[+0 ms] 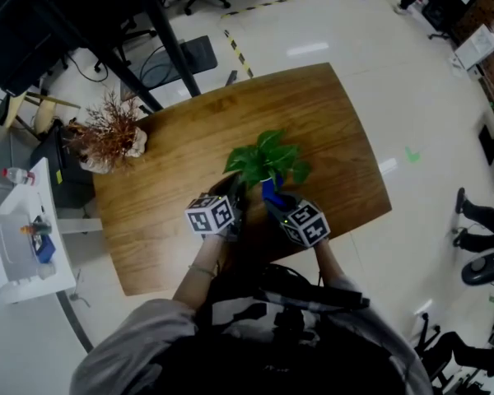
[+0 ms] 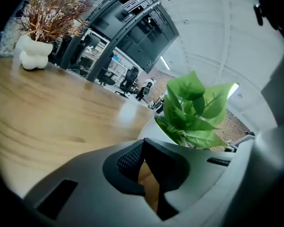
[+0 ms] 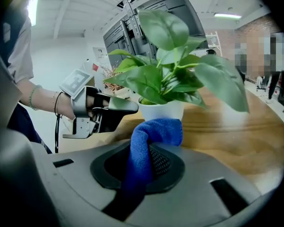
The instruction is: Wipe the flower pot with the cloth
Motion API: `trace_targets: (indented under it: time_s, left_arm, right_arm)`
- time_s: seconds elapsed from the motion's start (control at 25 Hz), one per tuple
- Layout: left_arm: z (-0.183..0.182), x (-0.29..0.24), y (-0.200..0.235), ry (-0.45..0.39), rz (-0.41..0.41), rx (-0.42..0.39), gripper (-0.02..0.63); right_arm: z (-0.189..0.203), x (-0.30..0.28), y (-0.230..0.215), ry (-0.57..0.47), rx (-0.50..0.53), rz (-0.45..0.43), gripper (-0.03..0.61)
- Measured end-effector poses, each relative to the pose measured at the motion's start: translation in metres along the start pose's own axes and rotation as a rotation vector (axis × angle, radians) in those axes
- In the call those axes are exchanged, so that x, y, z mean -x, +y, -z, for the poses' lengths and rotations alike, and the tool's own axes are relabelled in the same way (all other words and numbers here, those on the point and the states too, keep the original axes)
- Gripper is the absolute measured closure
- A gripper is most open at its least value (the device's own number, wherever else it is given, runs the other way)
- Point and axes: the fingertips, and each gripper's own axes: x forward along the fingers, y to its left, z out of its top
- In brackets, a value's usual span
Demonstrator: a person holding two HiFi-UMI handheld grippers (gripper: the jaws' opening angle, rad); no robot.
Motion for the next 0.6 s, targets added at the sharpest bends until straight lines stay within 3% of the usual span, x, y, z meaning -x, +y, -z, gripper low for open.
trace_targets:
  time_s: [0.36,0.44,0.6]
  left_arm:
    - [0.012,-0.001,-0.035,0.026,0.070,0.030,0.607]
    - [0.011,-0.003,-0.034,0.019,0.070,0.034,0.607]
    - [0.002,-0.005,-0.024,-0.007,0.058,0.043,0.607]
  right_arm:
    - [-0.004,0.042,-0.083,-0.028,-0.027,0.184,0.522]
    - [-0.019,0.042,-0.094,-0.051,0.000,0.182,0.522]
    - [-0.045,0.031,-0.086,-0.090,0.047,0.097,0.522]
